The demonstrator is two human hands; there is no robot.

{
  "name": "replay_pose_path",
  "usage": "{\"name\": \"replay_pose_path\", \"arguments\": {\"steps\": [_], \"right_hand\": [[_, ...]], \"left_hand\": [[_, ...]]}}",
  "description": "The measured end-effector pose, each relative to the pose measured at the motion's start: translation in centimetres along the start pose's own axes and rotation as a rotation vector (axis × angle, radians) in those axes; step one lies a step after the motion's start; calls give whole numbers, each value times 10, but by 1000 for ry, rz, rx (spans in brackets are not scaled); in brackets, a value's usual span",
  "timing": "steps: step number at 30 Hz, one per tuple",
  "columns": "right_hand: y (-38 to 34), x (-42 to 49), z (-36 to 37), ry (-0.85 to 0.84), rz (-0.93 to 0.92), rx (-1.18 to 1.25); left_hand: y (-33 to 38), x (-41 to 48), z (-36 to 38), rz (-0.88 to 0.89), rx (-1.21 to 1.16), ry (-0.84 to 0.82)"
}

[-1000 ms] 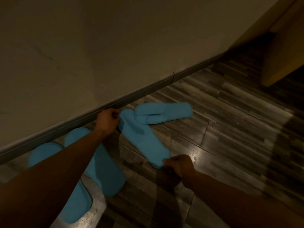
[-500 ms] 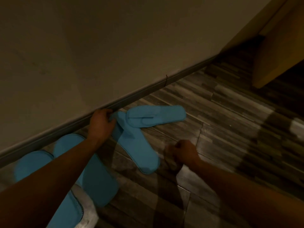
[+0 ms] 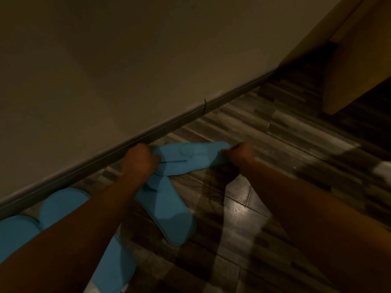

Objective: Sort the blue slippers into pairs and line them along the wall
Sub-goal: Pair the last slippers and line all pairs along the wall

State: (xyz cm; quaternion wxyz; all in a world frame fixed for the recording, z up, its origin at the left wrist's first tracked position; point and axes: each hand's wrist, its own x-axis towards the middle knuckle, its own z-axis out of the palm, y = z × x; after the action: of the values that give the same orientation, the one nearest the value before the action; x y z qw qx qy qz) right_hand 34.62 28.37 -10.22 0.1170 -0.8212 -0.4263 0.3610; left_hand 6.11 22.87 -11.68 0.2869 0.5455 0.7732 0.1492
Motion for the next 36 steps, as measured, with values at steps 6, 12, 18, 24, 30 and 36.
{"name": "replay_pose_path", "arguments": {"steps": [6, 12, 18, 24, 30, 36], "right_hand": [[16, -17, -15, -43, 51, 163], [66, -74, -29, -177, 195, 272], [91, -108, -5, -252, 315, 274], [88, -124, 18, -308, 251, 193], [85, -125, 24, -310, 17, -134], [63, -101, -7, -298, -513, -570]], "left_hand": [[12, 0, -4, -1, -190, 110], [32, 14, -4, 132, -288, 79], [41, 22, 17, 298, -130, -23], [38, 24, 21, 281, 98, -63], [29, 13, 15, 307, 102, -53], [-1, -50, -3, 186, -33, 84]]}}
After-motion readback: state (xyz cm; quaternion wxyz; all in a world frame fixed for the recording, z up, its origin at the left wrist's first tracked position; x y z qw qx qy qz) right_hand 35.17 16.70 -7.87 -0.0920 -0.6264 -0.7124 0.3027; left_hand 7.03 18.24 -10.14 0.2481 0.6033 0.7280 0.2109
